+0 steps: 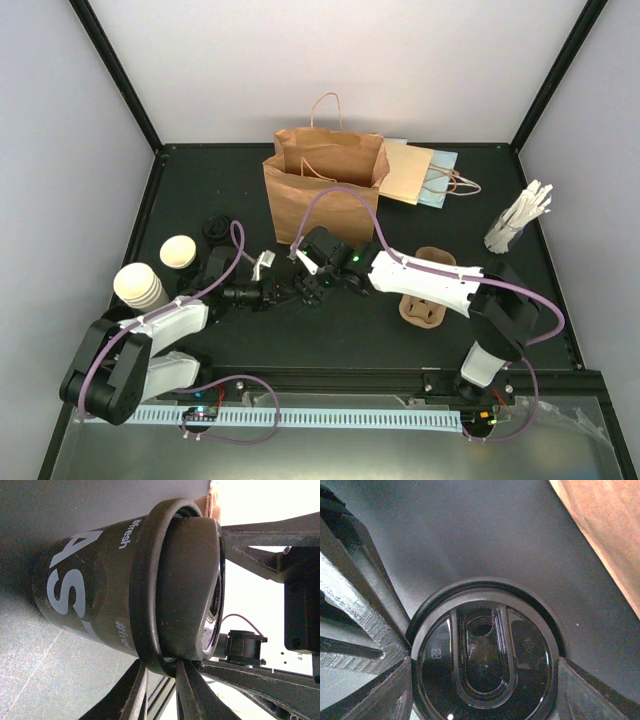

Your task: Pack the takeout coffee

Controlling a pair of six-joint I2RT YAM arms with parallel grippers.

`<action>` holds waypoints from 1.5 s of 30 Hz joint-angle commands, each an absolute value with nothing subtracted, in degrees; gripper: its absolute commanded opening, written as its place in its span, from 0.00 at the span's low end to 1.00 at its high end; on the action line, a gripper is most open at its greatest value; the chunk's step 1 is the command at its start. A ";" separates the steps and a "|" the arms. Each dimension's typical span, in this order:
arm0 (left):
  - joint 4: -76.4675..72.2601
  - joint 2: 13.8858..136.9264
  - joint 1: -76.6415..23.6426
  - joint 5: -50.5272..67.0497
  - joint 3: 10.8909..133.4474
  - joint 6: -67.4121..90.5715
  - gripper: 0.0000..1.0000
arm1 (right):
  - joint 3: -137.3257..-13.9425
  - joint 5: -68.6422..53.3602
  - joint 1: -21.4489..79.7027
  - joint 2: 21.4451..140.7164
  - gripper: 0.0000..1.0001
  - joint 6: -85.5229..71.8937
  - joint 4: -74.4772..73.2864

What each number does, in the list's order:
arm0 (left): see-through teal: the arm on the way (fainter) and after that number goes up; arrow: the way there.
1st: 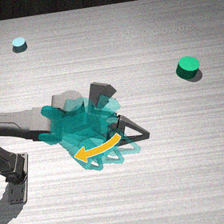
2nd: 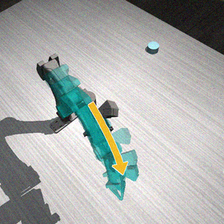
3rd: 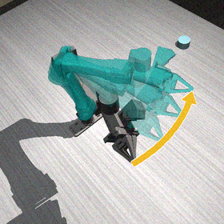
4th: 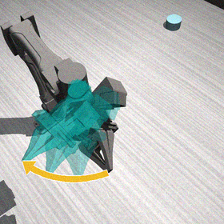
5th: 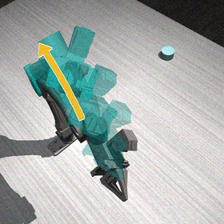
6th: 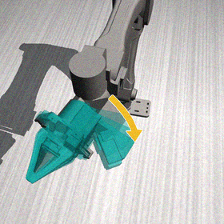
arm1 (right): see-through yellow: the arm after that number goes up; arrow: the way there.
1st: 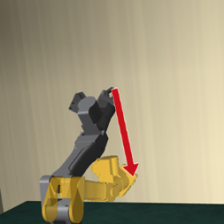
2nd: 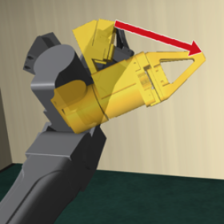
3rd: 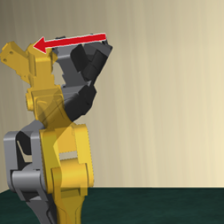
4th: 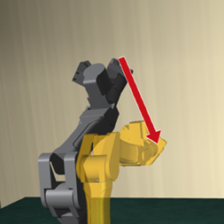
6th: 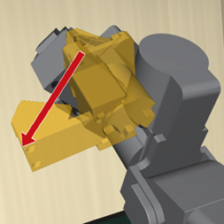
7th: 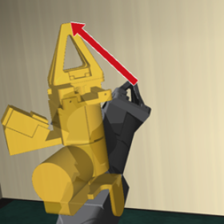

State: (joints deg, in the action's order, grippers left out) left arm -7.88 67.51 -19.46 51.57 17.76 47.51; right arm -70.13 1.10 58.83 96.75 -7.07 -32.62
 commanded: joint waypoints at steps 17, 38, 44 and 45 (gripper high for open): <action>24.63 48.61 -19.63 36.93 27.35 42.05 0.54 | -67.26 3.86 58.54 94.07 0.65 -14.28 -39.28; 50.31 40.25 -18.96 14.06 51.20 29.75 0.99 | -62.13 6.94 58.11 79.32 0.65 -17.52 -43.64; 51.09 44.61 -18.48 12.08 56.62 25.93 0.99 | -60.03 7.99 57.62 74.47 0.65 -19.17 -45.03; 51.29 45.43 -18.46 11.25 58.20 25.27 0.99 | -59.95 8.26 57.59 73.70 0.65 -19.38 -45.47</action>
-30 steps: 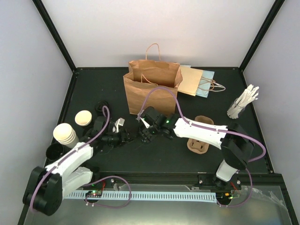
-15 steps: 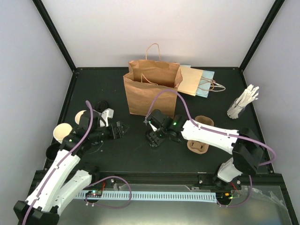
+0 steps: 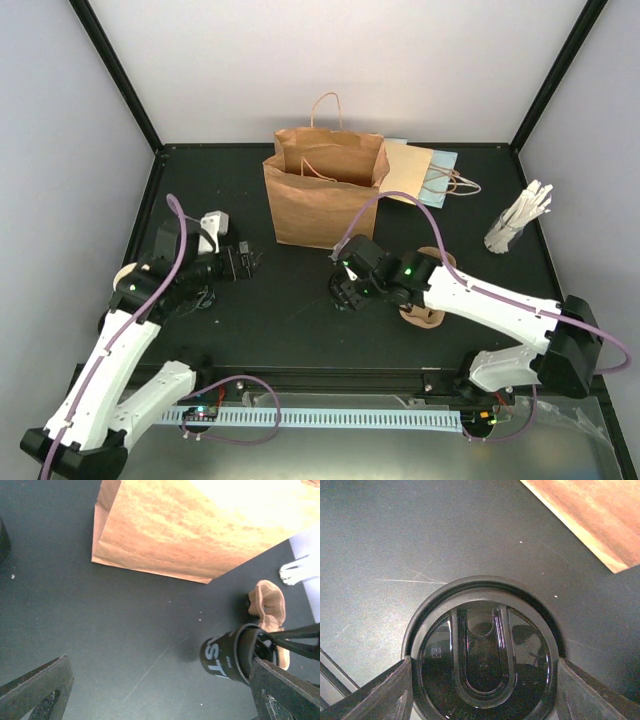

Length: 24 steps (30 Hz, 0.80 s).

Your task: Pack the takeout coffee

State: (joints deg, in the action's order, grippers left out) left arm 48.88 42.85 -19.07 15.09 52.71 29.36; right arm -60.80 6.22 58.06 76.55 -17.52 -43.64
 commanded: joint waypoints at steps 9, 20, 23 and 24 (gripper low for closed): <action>50.71 57.37 -18.37 9.54 72.65 19.10 0.97 | -61.60 12.76 57.12 65.07 0.62 -20.94 -52.57; 58.13 87.28 -18.37 4.44 104.60 13.67 0.89 | -64.95 15.69 57.13 56.42 0.61 -22.48 -59.34; 64.01 96.32 -18.37 2.61 116.62 11.87 0.89 | -64.86 16.44 57.04 55.07 0.61 -22.65 -60.21; 66.19 99.37 -18.37 2.53 120.83 11.34 0.89 | -64.84 16.63 57.04 54.77 0.61 -22.75 -60.55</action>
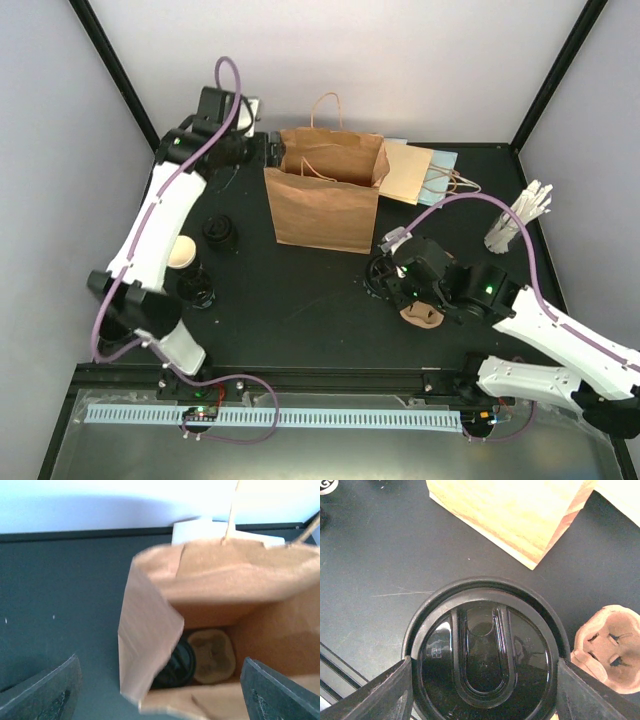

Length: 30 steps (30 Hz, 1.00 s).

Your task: Pack the takeout coffee

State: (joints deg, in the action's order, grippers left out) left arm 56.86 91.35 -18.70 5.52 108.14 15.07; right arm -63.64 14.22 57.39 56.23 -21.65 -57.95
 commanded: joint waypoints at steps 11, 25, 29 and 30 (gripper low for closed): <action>75.69 112.75 -20.68 1.38 135.55 8.98 0.79 | -66.14 18.85 56.69 53.09 0.61 -23.18 -62.08; 77.84 108.92 -22.59 -6.70 131.50 10.28 0.09 | -76.46 23.71 56.60 52.69 0.61 -22.66 -69.51; 78.33 105.97 -23.44 -6.47 128.63 10.96 0.02 | -82.04 24.59 56.64 52.90 0.61 -21.72 -72.37; 77.93 104.81 -23.84 -6.38 127.17 11.13 0.01 | -83.30 24.86 56.61 52.98 0.61 -21.52 -72.94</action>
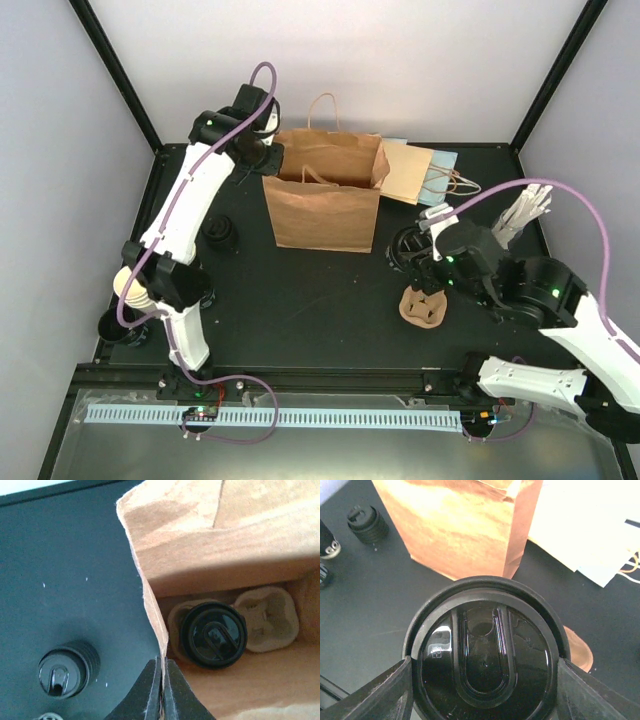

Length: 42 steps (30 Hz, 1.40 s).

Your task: Pack the takeout coffee

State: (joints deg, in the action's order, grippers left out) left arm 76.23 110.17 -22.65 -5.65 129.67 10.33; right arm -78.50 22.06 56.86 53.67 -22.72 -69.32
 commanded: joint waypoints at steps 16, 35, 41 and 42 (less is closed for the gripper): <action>69.55 83.02 -28.88 -3.74 101.10 16.93 0.02 | -98.46 23.28 56.64 53.63 0.58 -16.43 -74.13; 60.92 60.68 -37.34 7.61 75.11 30.04 0.02 | -99.76 9.08 56.66 56.48 0.58 -12.05 -63.75; 61.15 58.03 -37.52 8.00 72.58 31.31 0.09 | -100.01 6.85 56.65 58.64 0.57 -10.94 -60.66; 61.04 57.76 -37.51 7.99 72.27 31.30 0.10 | -100.16 6.80 56.64 59.11 0.57 -10.72 -59.98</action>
